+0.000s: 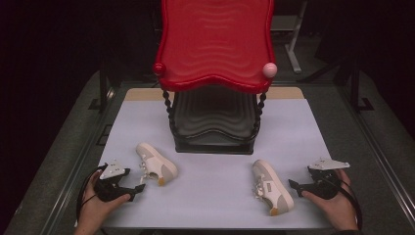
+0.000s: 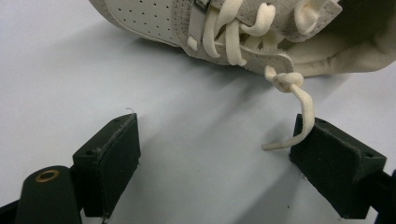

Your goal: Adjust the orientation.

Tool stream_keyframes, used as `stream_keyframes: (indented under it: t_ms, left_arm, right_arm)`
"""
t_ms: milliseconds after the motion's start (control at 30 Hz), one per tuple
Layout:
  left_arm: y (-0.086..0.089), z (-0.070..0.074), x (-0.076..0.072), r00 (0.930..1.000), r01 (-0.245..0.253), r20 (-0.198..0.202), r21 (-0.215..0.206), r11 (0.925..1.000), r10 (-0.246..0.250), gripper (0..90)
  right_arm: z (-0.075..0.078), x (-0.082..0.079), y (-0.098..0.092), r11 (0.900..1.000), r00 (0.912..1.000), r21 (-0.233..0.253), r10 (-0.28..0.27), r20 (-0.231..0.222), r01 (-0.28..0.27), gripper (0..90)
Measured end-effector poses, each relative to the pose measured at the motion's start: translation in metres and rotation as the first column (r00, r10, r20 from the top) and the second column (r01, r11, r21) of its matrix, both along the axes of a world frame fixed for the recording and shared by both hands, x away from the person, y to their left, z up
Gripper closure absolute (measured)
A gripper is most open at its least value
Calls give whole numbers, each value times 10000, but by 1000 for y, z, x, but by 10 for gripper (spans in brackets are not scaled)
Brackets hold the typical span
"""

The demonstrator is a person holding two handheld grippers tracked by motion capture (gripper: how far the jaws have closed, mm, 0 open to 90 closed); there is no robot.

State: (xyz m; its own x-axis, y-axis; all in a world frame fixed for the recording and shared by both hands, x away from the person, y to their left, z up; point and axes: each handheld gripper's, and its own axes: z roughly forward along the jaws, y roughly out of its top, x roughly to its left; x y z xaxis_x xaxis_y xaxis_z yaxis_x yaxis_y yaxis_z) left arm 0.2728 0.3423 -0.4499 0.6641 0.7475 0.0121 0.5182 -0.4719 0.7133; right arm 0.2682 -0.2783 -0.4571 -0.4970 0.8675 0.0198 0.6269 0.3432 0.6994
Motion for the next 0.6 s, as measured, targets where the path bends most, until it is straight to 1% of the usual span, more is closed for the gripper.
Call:
stream_keyframes:
  t_ms: [333, 367, 400, 433, 467, 500, 533, 600]
  left_arm:
    - [1, 1, -1, 10000, 46, 16, -37, 10000, -46, 157]
    - [2, 2, -1, 10000, 94, 0, -32, 10000, -94, 180]
    - [3, 4, -2, 9998, 185, -18, -21, 9998, -185, 223]
    - [4, 6, -2, 9998, 181, -12, -81, 9998, -181, 290]
    - [5, 7, -3, 9999, 138, 86, -29, 9999, -137, 324]
    - [7, 8, -3, 9998, 84, 190, 18, 10000, -84, 337]
    - [9, 10, -4, 9998, 29, 196, -46, 10000, -28, 371]
    - [13, 17, -3, 9992, -172, 363, -298, 9994, 183, 418]
  right_arm:
    - [0, 1, 0, 10000, 10000, 13, 8, -56, -8, 92]
    - [0, 1, 0, 10000, 10000, 16, 8, -55, -8, 92]
    - [0, 1, 0, 10000, 10000, 19, 8, -50, -8, 92]
    - [0, 1, 0, 10000, 10000, 40, 11, -46, -11, 93]
    - [0, 0, 0, 10000, 10000, 32, 2, -35, -2, 93]
    - [0, 0, 0, 10000, 10000, 29, -4, -26, 4, 93]
    - [0, 0, 0, 10000, 10000, 24, 2, -12, -2, 93]
    - [0, 0, 0, 10000, 10000, 40, 10, -9, -10, 93]
